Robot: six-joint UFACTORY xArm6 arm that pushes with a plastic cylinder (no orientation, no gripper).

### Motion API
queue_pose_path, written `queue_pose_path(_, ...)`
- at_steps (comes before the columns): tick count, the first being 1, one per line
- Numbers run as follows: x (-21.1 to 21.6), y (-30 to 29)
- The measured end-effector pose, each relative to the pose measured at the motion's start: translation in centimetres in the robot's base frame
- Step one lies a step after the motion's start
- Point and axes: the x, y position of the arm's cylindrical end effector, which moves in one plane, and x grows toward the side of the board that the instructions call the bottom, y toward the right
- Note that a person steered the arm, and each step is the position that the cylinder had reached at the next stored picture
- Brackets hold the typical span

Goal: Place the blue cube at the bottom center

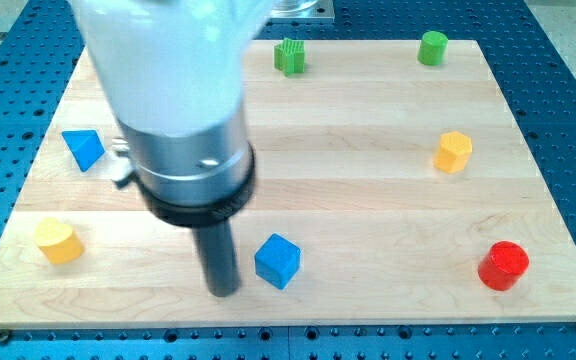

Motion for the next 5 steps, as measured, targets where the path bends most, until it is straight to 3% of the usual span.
queue_pose_path(2, -3.4, -3.4)
queue_pose_path(3, -8.0, 0.0)
queue_pose_path(5, -6.0, 8.2)
